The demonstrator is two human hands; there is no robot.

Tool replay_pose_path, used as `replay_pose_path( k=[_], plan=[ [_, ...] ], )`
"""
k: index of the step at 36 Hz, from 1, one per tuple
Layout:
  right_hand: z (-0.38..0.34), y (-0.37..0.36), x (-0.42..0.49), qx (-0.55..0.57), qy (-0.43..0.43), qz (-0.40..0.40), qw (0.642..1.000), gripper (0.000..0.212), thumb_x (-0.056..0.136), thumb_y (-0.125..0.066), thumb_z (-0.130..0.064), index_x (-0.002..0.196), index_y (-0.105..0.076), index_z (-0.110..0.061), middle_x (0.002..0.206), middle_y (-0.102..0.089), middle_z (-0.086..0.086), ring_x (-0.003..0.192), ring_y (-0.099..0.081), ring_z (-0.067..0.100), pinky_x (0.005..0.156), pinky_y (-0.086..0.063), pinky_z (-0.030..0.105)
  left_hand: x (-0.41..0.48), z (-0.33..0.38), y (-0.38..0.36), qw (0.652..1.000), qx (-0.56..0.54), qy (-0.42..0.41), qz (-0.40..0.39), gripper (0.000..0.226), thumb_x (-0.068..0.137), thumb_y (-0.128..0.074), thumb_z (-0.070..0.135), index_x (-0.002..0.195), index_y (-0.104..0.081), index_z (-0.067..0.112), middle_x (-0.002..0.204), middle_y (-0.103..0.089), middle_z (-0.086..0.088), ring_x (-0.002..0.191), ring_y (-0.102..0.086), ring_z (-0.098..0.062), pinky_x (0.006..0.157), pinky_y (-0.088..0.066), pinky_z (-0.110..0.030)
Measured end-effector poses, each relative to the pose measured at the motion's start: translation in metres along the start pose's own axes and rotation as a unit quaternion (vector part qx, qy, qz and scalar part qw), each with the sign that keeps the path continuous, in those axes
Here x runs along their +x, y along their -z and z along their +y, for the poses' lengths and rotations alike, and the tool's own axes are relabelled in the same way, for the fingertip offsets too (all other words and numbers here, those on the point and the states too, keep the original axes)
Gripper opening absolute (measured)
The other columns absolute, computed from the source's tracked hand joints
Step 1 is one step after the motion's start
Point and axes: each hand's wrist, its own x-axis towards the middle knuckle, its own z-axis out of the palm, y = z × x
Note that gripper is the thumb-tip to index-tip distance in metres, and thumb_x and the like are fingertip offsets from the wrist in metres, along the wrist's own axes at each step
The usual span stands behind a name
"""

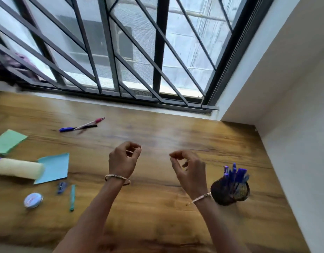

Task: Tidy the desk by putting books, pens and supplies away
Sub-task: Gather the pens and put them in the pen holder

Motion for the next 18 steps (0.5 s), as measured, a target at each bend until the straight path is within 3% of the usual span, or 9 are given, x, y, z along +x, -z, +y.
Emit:
replay_pose_path(
  k=[8,12,15,18],
  plan=[
    [-0.042,-0.103,0.024,0.01,-0.007,-0.1,0.995,0.008,0.078,-0.069,-0.019,0.082,-0.073,-0.025,0.078,-0.07,-0.012,0.079,-0.061,0.006,0.067,-0.053,0.03,0.037,-0.06,0.072,0.997,0.047,0.042,0.039,0.003,0.082,-0.072,0.021,0.084,-0.072,0.022,0.074,-0.07,0.008,0.068,-0.066,-0.008,0.069,-0.053,-0.025],
    [-0.065,-0.149,0.043,-0.002,0.004,-0.156,0.988,0.008,0.079,-0.07,-0.021,0.086,-0.075,-0.022,0.082,-0.073,-0.01,0.079,-0.064,0.005,0.076,-0.054,0.026,0.062,-0.094,0.102,0.993,0.083,0.068,0.057,0.004,0.082,-0.07,0.021,0.086,-0.07,0.022,0.074,-0.069,0.005,0.069,-0.066,-0.012,0.068,-0.045,-0.023],
    [-0.08,-0.183,0.061,-0.03,0.026,-0.193,0.98,0.012,0.082,-0.068,-0.021,0.092,-0.074,-0.021,0.086,-0.073,-0.008,0.082,-0.065,0.007,0.081,-0.053,0.026,0.086,-0.122,0.123,0.985,0.124,0.097,0.076,0.011,0.082,-0.066,0.019,0.092,-0.07,0.021,0.085,-0.07,-0.003,0.08,-0.067,-0.021,0.07,-0.042,-0.026],
    [-0.092,-0.217,0.081,-0.057,0.036,-0.228,0.971,0.017,0.083,-0.065,-0.018,0.099,-0.071,-0.02,0.088,-0.071,-0.006,0.087,-0.063,0.011,0.082,-0.052,0.029,0.111,-0.145,0.142,0.979,0.158,0.103,0.076,0.025,0.08,-0.063,0.013,0.103,-0.068,0.019,0.103,-0.065,-0.01,0.096,-0.063,-0.034,0.083,-0.048,-0.036]
  ],
)
